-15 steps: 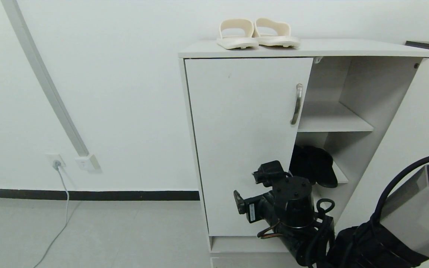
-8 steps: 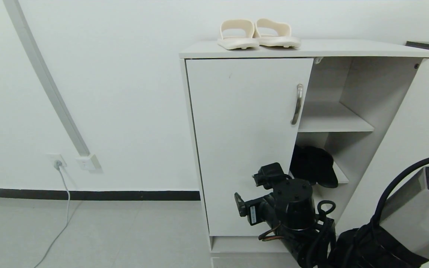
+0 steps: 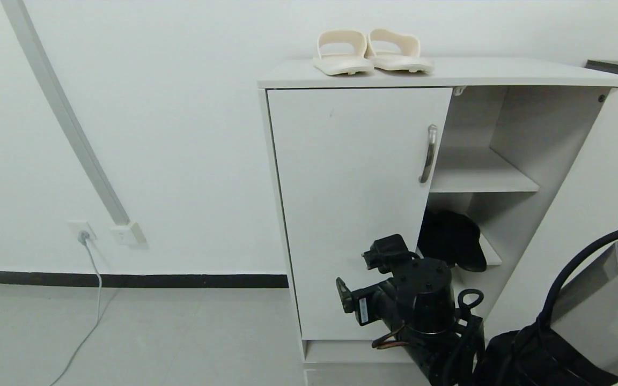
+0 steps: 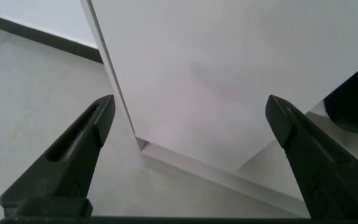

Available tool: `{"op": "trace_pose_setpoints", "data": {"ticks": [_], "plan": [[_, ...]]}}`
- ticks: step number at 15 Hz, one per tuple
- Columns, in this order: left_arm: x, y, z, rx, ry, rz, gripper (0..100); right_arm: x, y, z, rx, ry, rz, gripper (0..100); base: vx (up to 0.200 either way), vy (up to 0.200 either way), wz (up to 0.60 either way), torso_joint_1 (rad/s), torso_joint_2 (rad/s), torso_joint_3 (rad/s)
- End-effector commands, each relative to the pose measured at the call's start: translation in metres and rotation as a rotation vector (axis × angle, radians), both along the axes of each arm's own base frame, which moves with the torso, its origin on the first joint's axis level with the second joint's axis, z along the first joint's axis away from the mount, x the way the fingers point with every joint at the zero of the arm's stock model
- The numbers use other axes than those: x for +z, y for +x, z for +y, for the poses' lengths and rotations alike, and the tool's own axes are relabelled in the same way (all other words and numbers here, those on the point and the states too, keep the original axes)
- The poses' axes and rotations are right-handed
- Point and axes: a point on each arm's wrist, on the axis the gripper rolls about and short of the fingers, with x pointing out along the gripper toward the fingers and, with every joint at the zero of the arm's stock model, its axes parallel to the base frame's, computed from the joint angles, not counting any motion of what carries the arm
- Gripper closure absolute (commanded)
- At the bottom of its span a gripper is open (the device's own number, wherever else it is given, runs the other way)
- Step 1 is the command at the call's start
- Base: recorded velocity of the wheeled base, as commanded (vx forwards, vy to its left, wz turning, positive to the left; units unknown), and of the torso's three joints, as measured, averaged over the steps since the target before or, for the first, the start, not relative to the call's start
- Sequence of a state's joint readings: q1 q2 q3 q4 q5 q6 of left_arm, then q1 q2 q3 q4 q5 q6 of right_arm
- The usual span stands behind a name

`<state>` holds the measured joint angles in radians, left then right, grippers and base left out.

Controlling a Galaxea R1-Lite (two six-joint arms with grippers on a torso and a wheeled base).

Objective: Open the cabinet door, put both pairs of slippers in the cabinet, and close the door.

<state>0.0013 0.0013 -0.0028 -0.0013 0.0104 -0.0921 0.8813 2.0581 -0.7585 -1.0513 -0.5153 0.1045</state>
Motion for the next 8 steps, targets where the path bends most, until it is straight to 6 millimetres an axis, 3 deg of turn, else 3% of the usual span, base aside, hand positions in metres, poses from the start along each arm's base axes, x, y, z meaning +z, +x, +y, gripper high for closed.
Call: {"op": "trace_pose_setpoints", "data": {"ticks": [1,8], "plan": [[0.0003,0.0,0.0,0.001,0.0,-0.002,100,-0.0014,0.0001,-0.0004,-0.002,-0.005,0.004,0,0.0,0.0,0.0,0.027,-0.19,-0.364],[0.0003,0.0,0.0,0.001,0.0,-0.002,100,-0.0028,0.0001,-0.0004,-0.002,-0.01,0.006,0,0.0,0.0,0.0,0.078,-0.48,-0.359]]}}
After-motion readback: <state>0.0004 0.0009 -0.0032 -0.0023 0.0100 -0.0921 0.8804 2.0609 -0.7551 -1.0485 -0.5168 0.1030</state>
